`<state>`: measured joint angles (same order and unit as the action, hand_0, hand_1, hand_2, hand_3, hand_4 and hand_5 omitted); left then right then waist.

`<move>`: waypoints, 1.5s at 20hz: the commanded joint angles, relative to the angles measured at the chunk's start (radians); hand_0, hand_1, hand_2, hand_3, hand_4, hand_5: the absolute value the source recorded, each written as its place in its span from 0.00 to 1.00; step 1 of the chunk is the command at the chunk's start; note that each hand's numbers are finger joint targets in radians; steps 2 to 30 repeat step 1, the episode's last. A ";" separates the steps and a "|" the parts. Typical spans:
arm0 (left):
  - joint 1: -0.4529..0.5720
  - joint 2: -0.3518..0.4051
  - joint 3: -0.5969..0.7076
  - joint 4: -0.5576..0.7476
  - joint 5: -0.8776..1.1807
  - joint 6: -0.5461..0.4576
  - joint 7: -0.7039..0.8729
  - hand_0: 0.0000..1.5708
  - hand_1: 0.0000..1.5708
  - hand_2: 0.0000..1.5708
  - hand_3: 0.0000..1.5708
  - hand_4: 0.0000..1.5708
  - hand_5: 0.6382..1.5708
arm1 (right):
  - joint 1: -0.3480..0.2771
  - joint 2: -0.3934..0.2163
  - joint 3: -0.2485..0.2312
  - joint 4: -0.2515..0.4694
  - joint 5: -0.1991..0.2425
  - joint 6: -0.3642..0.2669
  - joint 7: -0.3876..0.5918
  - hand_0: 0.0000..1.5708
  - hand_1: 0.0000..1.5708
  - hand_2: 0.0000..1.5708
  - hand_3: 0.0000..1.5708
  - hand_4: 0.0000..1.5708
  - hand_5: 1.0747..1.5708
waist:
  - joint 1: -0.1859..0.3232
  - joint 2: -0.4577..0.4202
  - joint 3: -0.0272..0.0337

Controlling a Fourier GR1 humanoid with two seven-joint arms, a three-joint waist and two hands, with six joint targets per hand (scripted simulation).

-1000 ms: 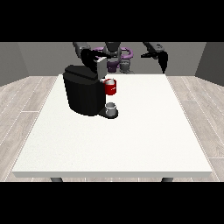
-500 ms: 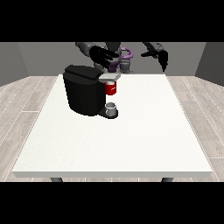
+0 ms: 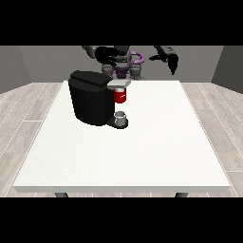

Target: Insert the coffee pod into the coffee machine and close the lid

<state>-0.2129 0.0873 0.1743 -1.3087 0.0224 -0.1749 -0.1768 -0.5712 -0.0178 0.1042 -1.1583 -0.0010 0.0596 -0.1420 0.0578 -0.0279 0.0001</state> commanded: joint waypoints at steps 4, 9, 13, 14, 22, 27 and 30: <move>0.035 -0.036 -0.013 0.021 -0.009 0.033 0.030 0.00 0.00 0.00 0.00 0.12 1.00 | 0.211 0.017 0.102 -0.057 -0.081 -0.070 -0.045 0.00 0.00 0.00 0.00 0.10 1.00 | -0.060 -0.090 0.0003; 0.035 -0.036 -0.013 0.021 -0.009 0.033 0.030 0.00 0.00 0.00 0.00 0.12 1.00 | 0.211 0.017 0.102 -0.057 -0.081 -0.070 -0.045 0.00 0.00 0.00 0.00 0.10 1.00 | -0.060 -0.090 0.0003; 0.035 -0.036 -0.013 0.021 -0.009 0.033 0.030 0.00 0.00 0.00 0.00 0.12 1.00 | 0.211 0.017 0.102 -0.057 -0.081 -0.070 -0.045 0.00 0.00 0.00 0.00 0.10 1.00 | -0.060 -0.090 0.0003; 0.035 -0.036 -0.013 0.021 -0.009 0.033 0.030 0.00 0.00 0.00 0.00 0.12 1.00 | 0.211 0.017 0.102 -0.057 -0.081 -0.070 -0.045 0.00 0.00 0.00 0.00 0.10 1.00 | -0.060 -0.090 0.0003; 0.035 -0.036 -0.013 0.021 -0.009 0.033 0.030 0.00 0.00 0.00 0.00 0.12 1.00 | 0.211 0.017 0.102 -0.057 -0.081 -0.070 -0.045 0.00 0.00 0.00 0.00 0.10 1.00 | -0.060 -0.090 0.0003; 0.035 -0.036 -0.013 0.021 -0.009 0.033 0.030 0.00 0.00 0.00 0.00 0.12 1.00 | 0.211 0.017 0.102 -0.057 -0.081 -0.070 -0.045 0.00 0.00 0.00 0.00 0.10 1.00 | -0.060 -0.090 0.0003; 0.035 -0.036 -0.013 0.021 -0.009 0.033 0.030 0.00 0.00 0.00 0.00 0.12 1.00 | 0.211 0.017 0.102 -0.057 -0.081 -0.070 -0.045 0.00 0.00 0.00 0.00 0.10 1.00 | -0.060 -0.090 0.0003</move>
